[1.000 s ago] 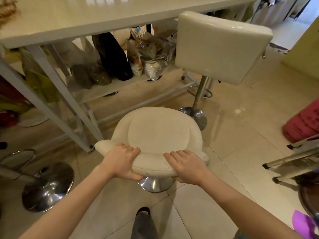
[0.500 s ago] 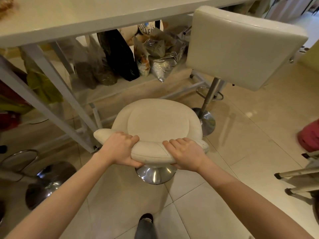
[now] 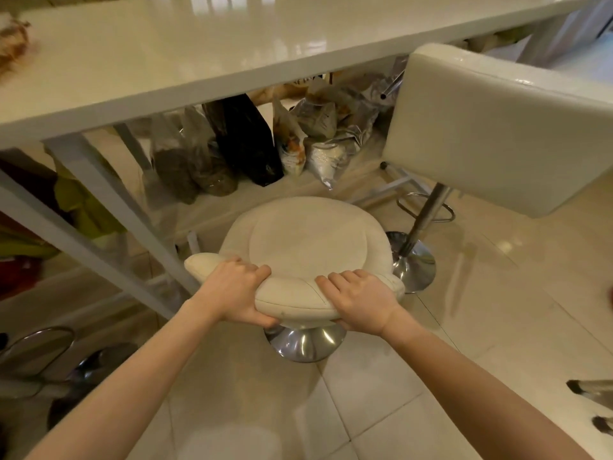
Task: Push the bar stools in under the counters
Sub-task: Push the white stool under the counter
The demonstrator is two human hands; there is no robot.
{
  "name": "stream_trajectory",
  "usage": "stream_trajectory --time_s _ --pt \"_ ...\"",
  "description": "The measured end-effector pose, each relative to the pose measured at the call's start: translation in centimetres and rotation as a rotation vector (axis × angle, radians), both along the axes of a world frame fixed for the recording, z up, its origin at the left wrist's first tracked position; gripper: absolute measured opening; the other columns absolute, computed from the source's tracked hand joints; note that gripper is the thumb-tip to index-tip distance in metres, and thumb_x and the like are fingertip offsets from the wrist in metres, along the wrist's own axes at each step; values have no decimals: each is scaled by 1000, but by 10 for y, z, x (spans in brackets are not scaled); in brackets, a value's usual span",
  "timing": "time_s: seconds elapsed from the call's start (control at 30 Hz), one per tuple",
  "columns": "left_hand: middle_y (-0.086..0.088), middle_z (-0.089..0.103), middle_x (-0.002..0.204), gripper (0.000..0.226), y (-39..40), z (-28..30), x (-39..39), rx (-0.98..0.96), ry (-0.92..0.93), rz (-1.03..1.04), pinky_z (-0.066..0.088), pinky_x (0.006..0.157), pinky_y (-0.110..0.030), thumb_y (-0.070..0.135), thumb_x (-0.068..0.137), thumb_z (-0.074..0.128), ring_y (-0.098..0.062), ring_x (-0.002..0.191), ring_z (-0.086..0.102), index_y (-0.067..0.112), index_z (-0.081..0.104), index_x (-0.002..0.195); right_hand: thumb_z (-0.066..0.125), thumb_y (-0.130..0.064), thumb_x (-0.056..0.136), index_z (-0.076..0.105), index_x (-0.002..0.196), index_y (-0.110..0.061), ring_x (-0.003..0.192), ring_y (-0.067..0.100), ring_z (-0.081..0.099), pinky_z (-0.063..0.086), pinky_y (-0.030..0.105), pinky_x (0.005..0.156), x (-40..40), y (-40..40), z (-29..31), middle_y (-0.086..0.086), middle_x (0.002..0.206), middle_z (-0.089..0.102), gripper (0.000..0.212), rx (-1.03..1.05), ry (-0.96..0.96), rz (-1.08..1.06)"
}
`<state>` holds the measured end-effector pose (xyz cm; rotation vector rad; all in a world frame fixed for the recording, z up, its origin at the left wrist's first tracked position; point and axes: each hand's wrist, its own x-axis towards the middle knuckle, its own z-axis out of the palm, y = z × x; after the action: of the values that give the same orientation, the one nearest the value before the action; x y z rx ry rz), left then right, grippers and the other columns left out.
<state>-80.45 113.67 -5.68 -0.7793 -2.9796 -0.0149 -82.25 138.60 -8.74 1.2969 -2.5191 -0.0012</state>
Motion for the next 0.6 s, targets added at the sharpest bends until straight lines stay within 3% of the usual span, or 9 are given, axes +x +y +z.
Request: stream_trajectory --time_s 0.27,0.6 --pt "-1 68 72 71 -31 -1 -56 -29 -53 29 48 77 -35 79 56 46 -22 68 65 17 60 86 85 -44 44 63 97 -8 51 19 57 48 30 45 -54 -30 4 2 68 62 68 25 10 -7" --pt "0 61 51 64 -10 -10 -65 19 82 81 45 57 -30 77 51 50 -22 46 60 16 56 66 84 -45 46 55 105 -10 59 22 61 50 29 51 -88 -10 6 4 76 65 75 49 -8 85"
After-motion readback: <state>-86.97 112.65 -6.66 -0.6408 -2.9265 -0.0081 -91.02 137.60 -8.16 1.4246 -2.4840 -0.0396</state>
